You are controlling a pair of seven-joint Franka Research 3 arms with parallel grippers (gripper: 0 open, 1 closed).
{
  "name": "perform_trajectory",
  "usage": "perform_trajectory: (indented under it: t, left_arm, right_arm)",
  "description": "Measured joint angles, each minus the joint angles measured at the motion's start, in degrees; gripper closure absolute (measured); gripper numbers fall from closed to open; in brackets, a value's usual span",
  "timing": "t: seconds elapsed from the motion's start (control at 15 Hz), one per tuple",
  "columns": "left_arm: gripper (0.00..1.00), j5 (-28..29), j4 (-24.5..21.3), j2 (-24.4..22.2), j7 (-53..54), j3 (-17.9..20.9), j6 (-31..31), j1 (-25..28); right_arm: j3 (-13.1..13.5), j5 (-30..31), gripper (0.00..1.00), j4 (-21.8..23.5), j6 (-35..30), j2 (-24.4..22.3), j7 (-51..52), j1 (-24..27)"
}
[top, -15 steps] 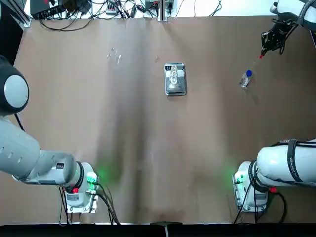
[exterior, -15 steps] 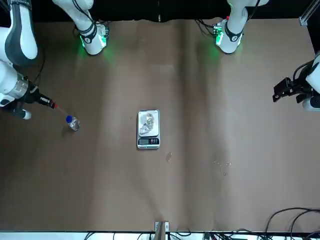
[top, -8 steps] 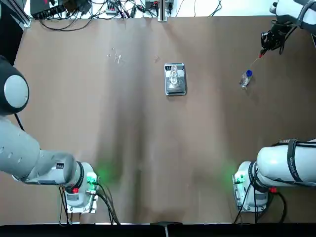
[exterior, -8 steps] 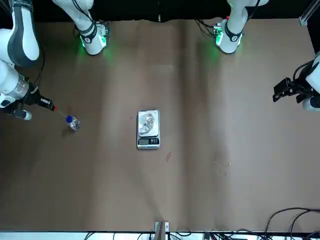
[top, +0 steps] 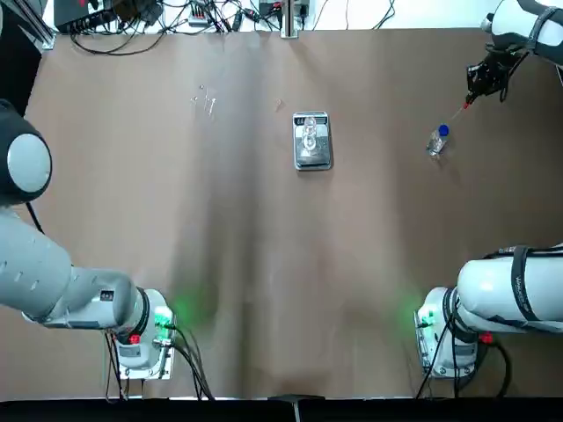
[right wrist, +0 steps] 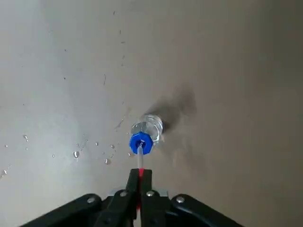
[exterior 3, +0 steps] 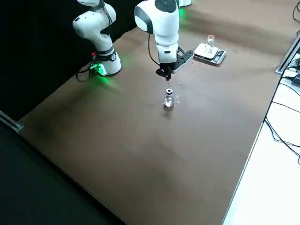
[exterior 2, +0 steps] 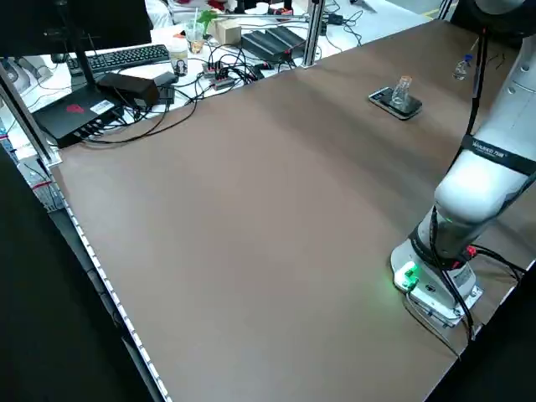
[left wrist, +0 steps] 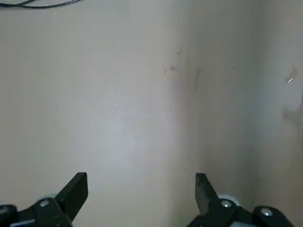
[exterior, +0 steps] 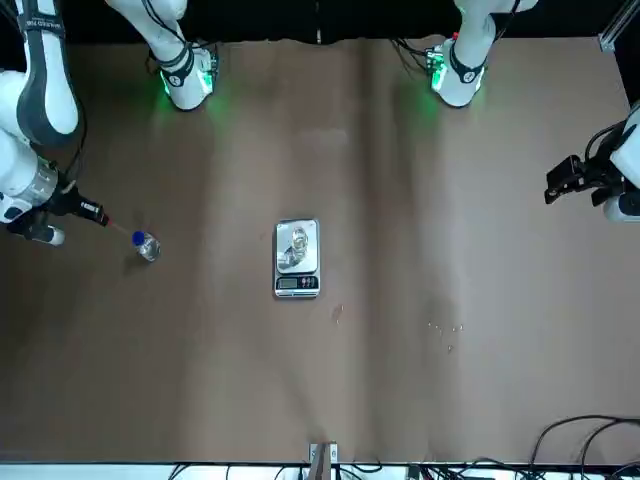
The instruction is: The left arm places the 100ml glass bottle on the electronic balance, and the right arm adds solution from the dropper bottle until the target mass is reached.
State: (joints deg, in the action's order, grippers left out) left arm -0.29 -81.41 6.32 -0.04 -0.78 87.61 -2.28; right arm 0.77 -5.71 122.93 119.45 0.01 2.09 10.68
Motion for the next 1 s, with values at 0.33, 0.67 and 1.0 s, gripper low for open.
perform_trajectory:
  t: [0.33, 0.67, 1.0]
  left_arm:
    - [0.00, 0.0, 0.0, 0.0, 0.0, 0.0, 0.0, 0.0]
    - [0.00, 0.0, 0.0, 0.0, 0.0, 0.0, 0.0, 0.0]
    - [0.00, 0.0, 0.0, 0.0, 0.0, 0.0, 0.0, 0.0]
  right_arm:
    - [-0.2, 0.0, 0.96, 0.4, 0.3, 0.7, 0.5, 0.0]
    - [-0.4, 0.0, 0.96, 0.8, 1.3, 1.3, 0.6, 0.0]
    - [-0.5, 0.0, 0.96, 1.4, 3.1, 2.2, 0.7, 0.0]
